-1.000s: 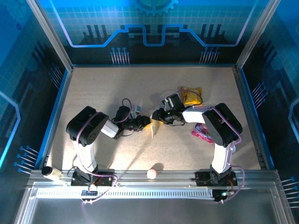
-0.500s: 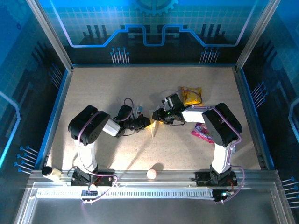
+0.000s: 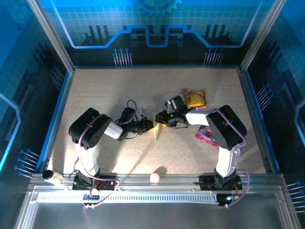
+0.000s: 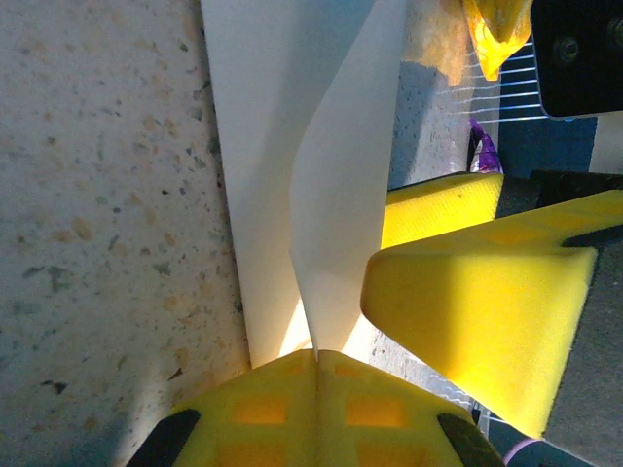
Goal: Fold a paper plane with a square sheet of paper (fold left side to right side)
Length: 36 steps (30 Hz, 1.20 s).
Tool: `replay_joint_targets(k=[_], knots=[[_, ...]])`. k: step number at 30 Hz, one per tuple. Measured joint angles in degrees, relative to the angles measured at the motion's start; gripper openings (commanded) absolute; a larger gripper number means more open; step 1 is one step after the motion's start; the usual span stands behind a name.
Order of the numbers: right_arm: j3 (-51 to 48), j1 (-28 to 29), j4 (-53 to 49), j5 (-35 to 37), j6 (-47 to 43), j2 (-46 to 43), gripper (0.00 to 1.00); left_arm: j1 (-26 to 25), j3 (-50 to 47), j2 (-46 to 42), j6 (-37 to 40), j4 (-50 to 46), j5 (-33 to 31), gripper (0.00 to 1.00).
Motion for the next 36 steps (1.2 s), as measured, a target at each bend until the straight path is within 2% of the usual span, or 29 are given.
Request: replay_joint_targets(k=[36], knots=[[0.59,0.0,-0.9,-0.02,0.07,0.24,0.4,0.22,0.52,-0.87,3.02,-3.34,-0.66,0.0]])
